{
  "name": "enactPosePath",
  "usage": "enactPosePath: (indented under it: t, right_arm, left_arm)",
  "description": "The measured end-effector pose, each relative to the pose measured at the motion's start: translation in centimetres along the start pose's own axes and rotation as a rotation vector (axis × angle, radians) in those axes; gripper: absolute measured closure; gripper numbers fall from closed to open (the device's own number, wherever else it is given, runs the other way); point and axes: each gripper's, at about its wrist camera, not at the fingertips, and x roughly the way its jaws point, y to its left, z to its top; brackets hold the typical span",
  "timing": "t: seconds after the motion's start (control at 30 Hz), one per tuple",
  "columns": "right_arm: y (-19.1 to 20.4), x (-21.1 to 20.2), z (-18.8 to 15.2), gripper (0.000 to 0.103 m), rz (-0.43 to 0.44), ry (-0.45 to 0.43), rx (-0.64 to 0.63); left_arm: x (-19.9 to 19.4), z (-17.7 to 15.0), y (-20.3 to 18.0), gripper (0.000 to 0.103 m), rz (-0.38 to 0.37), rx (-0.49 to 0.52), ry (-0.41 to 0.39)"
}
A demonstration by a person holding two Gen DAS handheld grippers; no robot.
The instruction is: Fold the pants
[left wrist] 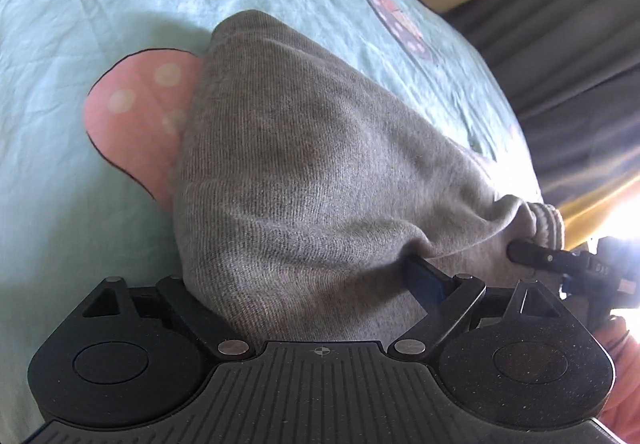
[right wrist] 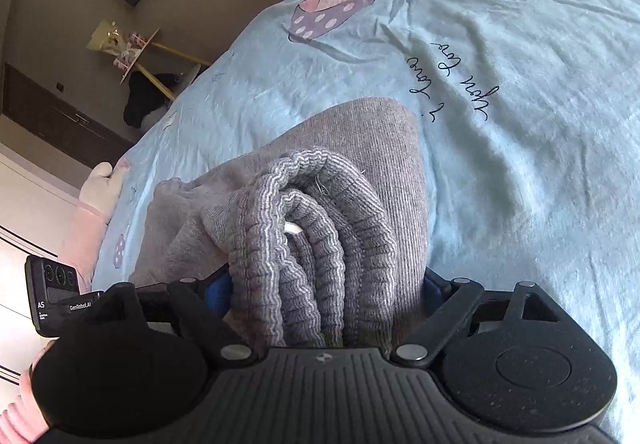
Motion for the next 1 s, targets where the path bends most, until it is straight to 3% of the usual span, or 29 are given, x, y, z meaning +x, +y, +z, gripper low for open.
enactPosePath:
  t: [0.17,0.3,0.5,0.73,1.0]
  right_arm:
    - [1.0,1.1,0.3,0.009,-0.040,0.022,-0.032]
    - [1.8,1.2,0.1,0.014,-0.080,0.009,-0.062]
    - [2.8,-0.2,-0.5,0.037,-0.076,-0.024,-0.083]
    - [5.2,-2.2,-0.7,0.045,-0.040,-0.077,-0.100]
    - [7.8,-4.2,0.0,0.048,-0.006,-0.128,-0.125]
  left_arm:
    - [0.6,0.1,-0.7,0.006,0.025,0.009,-0.003]
    - [0.5,-0.1,-1.4,0.006,0.046,0.012,-0.022]
    - [-0.6,-0.4,-1.9,0.026,0.074,-0.008,-0.047]
    - [-2.9,-0.1,-2.4,0.058,0.085,-0.027,-0.105]
    - [-4.4,0.5,-4.0,0.064,0.070,-0.007,-0.147]
